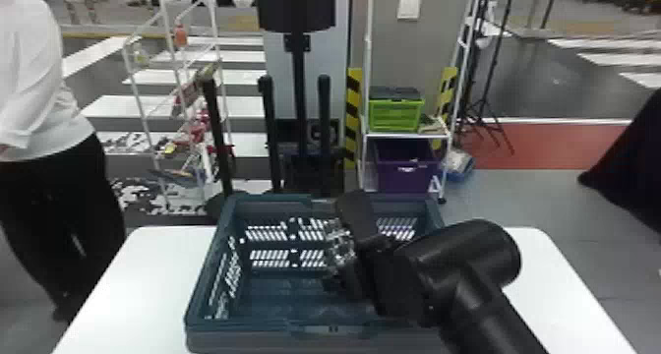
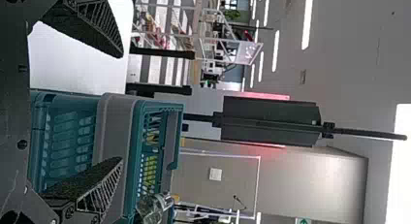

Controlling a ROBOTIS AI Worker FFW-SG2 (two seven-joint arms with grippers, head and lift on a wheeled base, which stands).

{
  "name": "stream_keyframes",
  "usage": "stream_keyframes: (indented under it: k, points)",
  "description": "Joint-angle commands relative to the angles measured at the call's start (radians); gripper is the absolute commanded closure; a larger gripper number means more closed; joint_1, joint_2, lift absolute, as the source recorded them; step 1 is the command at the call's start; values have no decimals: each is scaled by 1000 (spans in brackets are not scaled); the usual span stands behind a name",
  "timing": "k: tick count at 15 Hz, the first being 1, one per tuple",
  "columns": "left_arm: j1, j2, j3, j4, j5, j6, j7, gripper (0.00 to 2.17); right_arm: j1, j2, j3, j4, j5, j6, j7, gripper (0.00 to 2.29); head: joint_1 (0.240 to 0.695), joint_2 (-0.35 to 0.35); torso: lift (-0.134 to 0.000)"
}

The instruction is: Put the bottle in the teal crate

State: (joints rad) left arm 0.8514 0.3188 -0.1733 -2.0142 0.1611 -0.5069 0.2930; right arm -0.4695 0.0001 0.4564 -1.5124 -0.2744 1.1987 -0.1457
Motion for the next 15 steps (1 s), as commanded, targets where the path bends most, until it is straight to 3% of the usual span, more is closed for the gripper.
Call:
stream_keyframes:
  k: [1, 6, 7, 8, 9, 10, 15]
  points:
    - [0, 0, 0, 0, 0, 0, 0, 134, -17, 1, 1, 44, -2, -3, 0, 2219, 499, 0, 0]
    - [3, 0, 0, -1, 0, -3, 0, 134, -35, 1, 8, 100, -2, -15, 1, 2088, 499, 0, 0]
    - [3, 2, 0, -3, 0, 0, 0, 134, -35, 1, 8, 101, -3, -15, 1, 1966, 499, 0, 0]
    - [5, 2, 0, -5, 0, 0, 0, 134, -35, 1, 8, 101, -9, -15, 3, 1450, 499, 0, 0]
    - [5, 2, 0, -5, 0, 0, 0, 134, -35, 1, 8, 101, -11, -6, 5, 373, 499, 0, 0]
    - [5, 0, 0, -8, 0, 0, 0, 134, -35, 1, 8, 98, -17, -3, 5, -2, 499, 0, 0]
    - [8, 0, 0, -8, -2, 0, 3, 134, -14, 1, 10, 49, -22, -64, 9, 43, 499, 0, 0]
